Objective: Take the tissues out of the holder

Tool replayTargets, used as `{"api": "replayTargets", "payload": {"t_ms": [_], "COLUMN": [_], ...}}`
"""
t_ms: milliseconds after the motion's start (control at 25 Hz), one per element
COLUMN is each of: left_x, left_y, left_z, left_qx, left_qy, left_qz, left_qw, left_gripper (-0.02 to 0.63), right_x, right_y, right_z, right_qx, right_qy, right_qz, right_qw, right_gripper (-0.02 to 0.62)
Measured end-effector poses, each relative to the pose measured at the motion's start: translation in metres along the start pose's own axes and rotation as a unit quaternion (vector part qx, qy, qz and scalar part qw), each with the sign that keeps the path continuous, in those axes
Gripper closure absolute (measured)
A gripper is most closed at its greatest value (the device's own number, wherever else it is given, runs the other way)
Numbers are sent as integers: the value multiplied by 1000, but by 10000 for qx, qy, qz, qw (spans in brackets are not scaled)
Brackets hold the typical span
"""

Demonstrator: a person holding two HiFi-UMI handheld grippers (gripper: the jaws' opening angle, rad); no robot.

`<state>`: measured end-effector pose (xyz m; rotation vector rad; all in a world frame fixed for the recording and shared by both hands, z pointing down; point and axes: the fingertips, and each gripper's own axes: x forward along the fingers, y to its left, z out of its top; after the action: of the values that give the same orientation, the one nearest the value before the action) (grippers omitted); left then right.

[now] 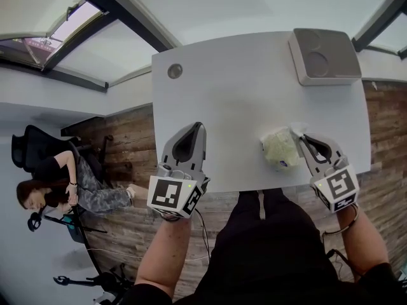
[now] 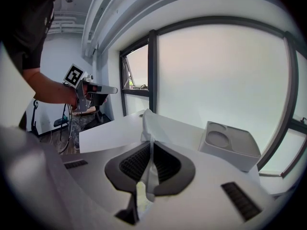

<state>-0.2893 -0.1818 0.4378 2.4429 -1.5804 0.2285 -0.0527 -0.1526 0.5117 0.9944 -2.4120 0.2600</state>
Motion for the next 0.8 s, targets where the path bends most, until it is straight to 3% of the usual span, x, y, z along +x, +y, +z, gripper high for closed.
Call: {"api": "replayTargets", "payload": {"t_ms": [800], "left_x": [-12], "left_y": [-13], "left_z": [78], "left_qx": [208], "left_qy": [-587], "left_qz": [28], "left_qw": [9981], "left_gripper": [601], "right_x": [-38], "right_y": [-22], "right_z": [68], "right_qx": [62], "right_qy": [-717], "right_qz": [-287], "right_qw": [9970], "right_gripper": [571]}}
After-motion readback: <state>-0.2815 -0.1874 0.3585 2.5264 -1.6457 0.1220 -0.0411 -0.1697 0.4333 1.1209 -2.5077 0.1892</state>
